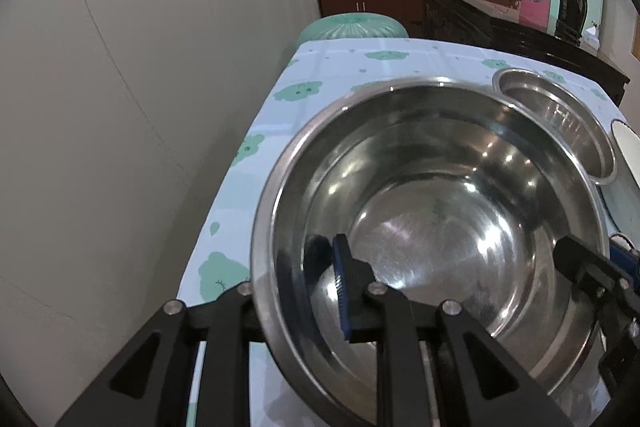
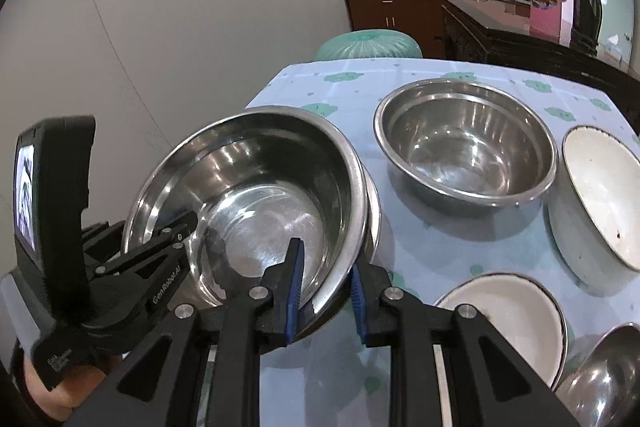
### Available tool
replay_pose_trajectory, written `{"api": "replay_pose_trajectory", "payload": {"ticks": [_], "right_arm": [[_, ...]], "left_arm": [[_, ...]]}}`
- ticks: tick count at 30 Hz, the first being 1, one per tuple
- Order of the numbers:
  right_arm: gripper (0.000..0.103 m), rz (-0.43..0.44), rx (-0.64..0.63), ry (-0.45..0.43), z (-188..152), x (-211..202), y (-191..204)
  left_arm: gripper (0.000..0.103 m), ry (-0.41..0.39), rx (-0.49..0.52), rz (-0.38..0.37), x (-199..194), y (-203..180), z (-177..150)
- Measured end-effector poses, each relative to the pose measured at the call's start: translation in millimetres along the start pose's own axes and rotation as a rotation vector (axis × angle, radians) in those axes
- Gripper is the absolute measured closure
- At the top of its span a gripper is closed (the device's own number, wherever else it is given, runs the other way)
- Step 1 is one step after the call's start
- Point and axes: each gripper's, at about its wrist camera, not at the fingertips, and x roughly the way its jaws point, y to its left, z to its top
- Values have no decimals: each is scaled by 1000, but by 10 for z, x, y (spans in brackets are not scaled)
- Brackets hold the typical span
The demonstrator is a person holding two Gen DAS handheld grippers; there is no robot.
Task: Organize plates and bowls
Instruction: 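Lift the large steel bowl off the table with both tools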
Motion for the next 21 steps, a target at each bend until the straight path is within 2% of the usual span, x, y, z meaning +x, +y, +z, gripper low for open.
{"api": "replay_pose_trajectory", "payload": {"ticks": [2, 4, 5, 13, 21], "right_arm": [[77, 18, 17, -22, 5, -15, -30], [76, 31, 52, -39, 7, -25, -84], [75, 34, 65, -36, 13, -19, -95], [73, 27, 49, -26, -58, -84, -56], [73, 21, 60, -49, -129, -117, -81]], "left_arm": [[85, -3, -16, -19, 0, 33, 10], [79, 1, -40, -43, -6, 77, 9], [79, 1, -45, -49, -12, 87, 6], [78, -25, -23, -7, -142, 37, -50], [78, 1, -24, 2, -29, 4, -104]]}}
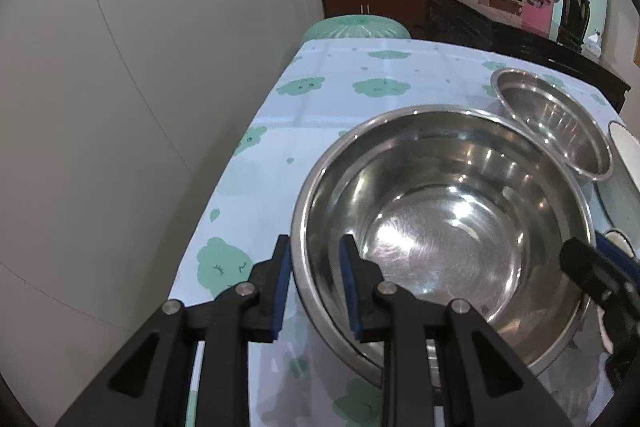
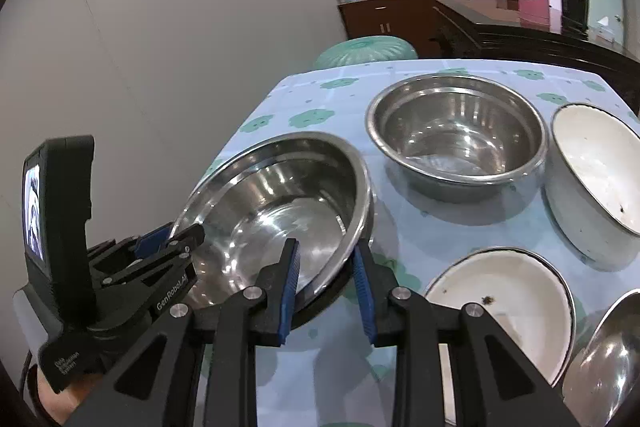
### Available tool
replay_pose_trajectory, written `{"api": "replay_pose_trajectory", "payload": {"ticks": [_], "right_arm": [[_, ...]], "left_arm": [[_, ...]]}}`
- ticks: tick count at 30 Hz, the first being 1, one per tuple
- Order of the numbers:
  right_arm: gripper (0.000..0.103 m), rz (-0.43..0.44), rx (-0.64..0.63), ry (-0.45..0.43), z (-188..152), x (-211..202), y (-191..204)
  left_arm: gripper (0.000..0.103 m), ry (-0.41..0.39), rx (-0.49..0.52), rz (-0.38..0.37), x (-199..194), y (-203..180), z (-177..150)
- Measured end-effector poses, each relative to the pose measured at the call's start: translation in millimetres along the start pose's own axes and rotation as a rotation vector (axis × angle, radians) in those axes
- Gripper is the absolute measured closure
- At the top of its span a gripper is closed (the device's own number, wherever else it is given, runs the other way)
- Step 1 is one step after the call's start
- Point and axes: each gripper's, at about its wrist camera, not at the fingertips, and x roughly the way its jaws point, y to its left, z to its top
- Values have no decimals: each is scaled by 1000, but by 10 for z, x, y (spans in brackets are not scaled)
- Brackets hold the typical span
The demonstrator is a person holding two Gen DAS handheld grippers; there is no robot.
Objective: Organize plates and bowls
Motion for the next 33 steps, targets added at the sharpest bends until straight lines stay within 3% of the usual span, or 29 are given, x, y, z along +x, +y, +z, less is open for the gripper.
{"api": "replay_pose_trajectory", "payload": {"ticks": [6, 8, 10, 14, 18, 22, 33], "right_arm": [[72, 7, 71, -25, -37, -65, -156], [72, 33, 90, -50, 1, -96, -192], [72, 36, 84, -64, 33, -91, -186], [72, 7, 75, -17, 47, 86, -138], [72, -37, 68, 18, 19, 241, -150], [77, 29, 74, 60, 4, 364, -147], [77, 33, 2, 111, -70, 262, -71]], "left_arm": [[78, -62, -40, 0, -100, 123, 36], [67, -88, -83, 8, -146, 241, 66], [49, -107, -122, 7, -156, 357, 94], [49, -103, -192, -18, -68, 534, 133], [50, -72, -194, 0, 89, 513, 135], [50, -68, -201, 5, 120, 510, 120], [50, -81, -186, -64, -41, 537, 101]]}}
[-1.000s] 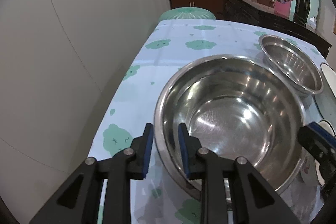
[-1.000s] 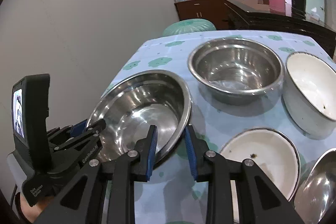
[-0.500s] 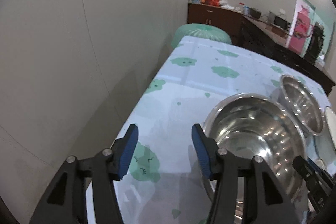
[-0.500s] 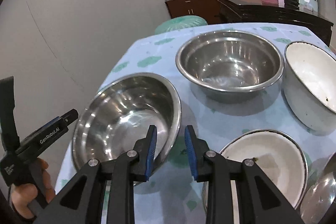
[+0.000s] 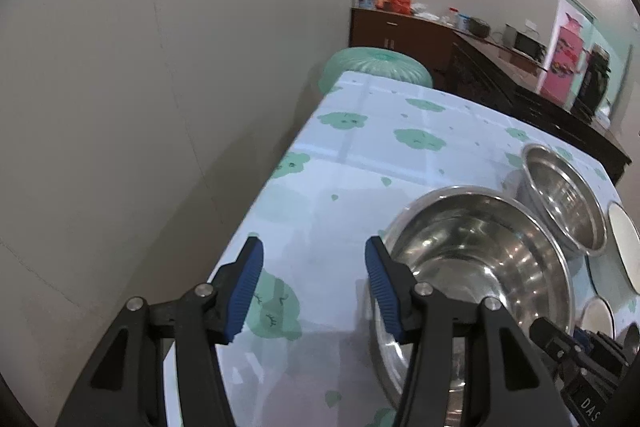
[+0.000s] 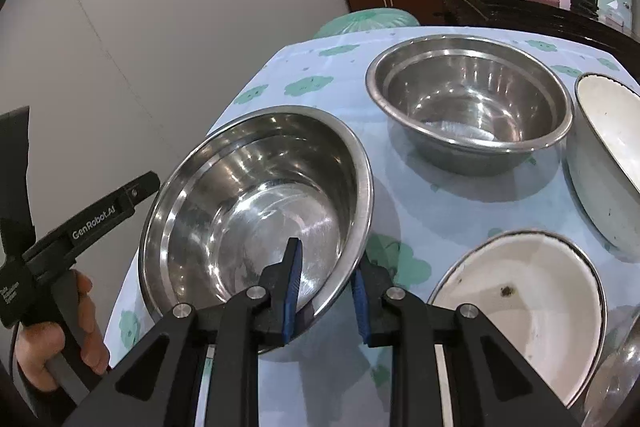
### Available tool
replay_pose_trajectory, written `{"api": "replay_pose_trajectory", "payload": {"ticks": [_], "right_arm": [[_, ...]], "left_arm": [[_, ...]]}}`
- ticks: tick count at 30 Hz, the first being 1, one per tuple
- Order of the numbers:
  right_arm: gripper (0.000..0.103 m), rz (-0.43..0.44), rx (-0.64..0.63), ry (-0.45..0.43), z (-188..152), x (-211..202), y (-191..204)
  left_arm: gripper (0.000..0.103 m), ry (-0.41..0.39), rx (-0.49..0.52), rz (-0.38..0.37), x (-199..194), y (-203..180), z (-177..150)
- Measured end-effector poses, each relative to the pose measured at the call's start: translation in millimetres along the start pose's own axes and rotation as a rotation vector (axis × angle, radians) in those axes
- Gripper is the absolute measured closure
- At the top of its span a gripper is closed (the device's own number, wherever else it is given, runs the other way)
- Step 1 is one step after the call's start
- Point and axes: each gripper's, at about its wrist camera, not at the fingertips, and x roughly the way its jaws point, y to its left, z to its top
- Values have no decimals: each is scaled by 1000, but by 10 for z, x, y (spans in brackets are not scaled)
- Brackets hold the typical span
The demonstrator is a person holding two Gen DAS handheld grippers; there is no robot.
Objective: Organize plates and bowls
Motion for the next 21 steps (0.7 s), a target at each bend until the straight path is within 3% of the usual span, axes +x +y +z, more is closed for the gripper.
{"api": "replay_pose_trajectory", "payload": {"ticks": [2, 14, 17, 21], "right_arm": [[77, 15, -5, 21, 4, -9, 9], [76, 77, -26, 61, -294, -249, 27], [69, 76, -23, 35, -281, -263, 34], [68, 52, 58, -43, -215, -464, -122]], "left_arm": [[50, 17, 14, -28, -29, -29, -11], [50, 3, 69, -32, -194, -127, -45], [50, 9, 66, -46, -159, -123, -44], [50, 0, 39, -88, -161, -96, -20]]}}
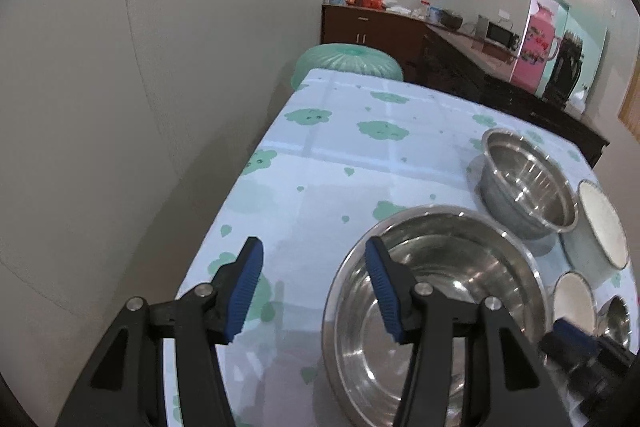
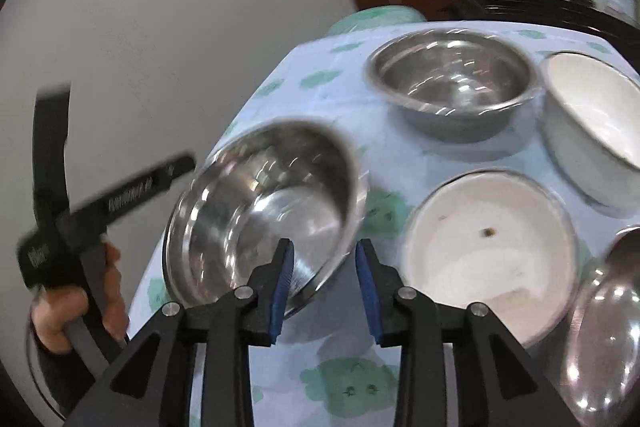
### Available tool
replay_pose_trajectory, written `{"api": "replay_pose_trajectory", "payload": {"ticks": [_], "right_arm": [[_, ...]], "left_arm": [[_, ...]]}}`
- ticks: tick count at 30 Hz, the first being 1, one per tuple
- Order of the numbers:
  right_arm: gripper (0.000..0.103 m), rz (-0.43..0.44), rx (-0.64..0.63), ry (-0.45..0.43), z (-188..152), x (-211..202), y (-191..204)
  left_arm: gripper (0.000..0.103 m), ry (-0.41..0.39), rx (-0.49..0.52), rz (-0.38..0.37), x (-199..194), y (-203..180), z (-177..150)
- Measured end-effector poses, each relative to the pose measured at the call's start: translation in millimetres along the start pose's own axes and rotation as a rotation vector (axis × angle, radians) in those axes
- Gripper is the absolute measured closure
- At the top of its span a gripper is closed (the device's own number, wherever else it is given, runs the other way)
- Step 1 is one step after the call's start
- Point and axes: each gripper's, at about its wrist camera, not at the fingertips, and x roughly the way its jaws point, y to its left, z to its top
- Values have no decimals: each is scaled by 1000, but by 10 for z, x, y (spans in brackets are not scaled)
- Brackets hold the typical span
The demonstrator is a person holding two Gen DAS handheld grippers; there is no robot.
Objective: Organize plates and bowls
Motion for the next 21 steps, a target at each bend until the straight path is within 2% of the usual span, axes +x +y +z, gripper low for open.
{"api": "replay_pose_trajectory", "payload": {"ticks": [3, 7, 13, 21], "right_arm": [[67, 10, 36, -53, 98, -185, -111], [67, 27, 27, -57, 345, -432, -256], [68, -97, -85, -88, 721, -684, -440], [68, -107, -92, 10, 1071, -489, -724]], "left_arm": [[50, -28, -4, -38, -66, -17, 37], [50, -14, 14, -160, -136, -140, 155], [49, 30, 109, -168, -128, -527, 423], [49, 162, 123, -244, 147, -916, 713]]}}
